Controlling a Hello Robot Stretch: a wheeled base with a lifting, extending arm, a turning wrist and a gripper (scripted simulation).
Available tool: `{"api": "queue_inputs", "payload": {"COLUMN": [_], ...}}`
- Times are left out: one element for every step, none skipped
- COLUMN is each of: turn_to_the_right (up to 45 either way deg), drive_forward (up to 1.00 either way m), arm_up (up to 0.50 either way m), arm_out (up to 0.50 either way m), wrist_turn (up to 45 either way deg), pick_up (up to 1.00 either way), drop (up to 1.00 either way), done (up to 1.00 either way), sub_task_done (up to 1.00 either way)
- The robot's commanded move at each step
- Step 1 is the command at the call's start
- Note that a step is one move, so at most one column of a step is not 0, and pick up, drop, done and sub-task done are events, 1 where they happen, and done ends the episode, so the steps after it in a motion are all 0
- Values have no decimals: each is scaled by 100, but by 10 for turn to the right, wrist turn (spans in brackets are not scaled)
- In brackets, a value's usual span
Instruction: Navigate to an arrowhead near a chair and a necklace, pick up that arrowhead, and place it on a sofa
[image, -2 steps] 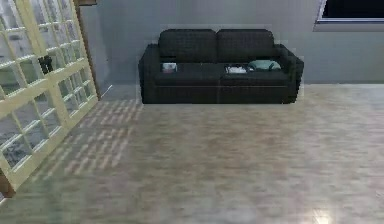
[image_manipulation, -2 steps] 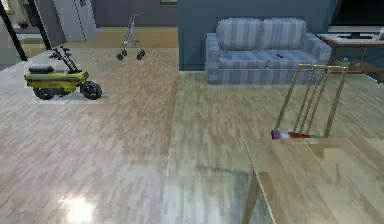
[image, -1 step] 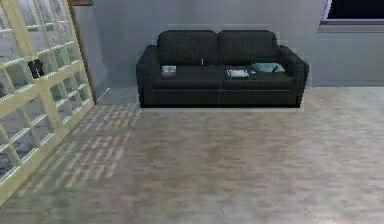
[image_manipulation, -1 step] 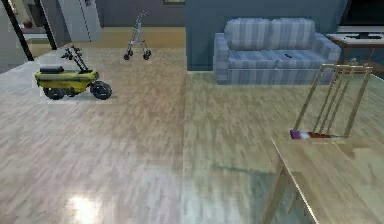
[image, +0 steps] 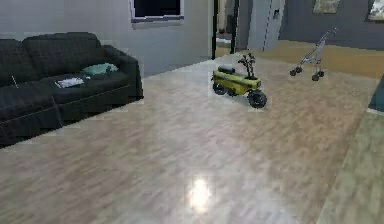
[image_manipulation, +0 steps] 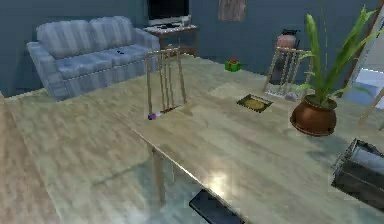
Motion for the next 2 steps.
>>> {"api": "queue_inputs", "payload": {"turn_to_the_right": [360, 0], "drive_forward": [0, 100], "arm_up": [0, 0], "arm_out": [0, 0], "wrist_turn": [0, 0], "pick_up": [0, 0], "drop": [0, 0], "done": [0, 0], "sub_task_done": [0, 0]}}
